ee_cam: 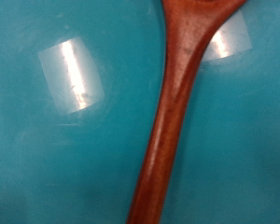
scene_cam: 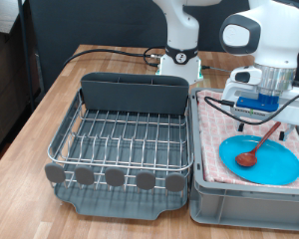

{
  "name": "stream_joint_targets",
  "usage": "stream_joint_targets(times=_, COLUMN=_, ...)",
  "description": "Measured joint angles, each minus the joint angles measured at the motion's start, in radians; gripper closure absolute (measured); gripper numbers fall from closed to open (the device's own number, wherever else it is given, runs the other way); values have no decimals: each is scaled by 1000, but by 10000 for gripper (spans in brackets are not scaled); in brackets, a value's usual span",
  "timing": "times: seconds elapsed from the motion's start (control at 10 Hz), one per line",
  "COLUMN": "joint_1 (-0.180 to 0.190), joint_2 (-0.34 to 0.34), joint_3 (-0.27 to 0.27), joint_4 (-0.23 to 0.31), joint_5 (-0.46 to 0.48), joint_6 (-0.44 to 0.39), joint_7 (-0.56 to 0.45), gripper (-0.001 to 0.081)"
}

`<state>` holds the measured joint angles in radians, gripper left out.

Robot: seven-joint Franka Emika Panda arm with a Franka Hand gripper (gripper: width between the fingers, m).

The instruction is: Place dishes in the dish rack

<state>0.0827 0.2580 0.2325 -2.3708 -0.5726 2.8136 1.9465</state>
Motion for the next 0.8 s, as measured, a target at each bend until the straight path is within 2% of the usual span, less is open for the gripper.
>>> stream_joint_targets(times=0.8, joint_1=28, joint_2=65, joint_3=-24, joint_4=41, joint_5=-13, joint_6=0, joint_7=82, gripper=3)
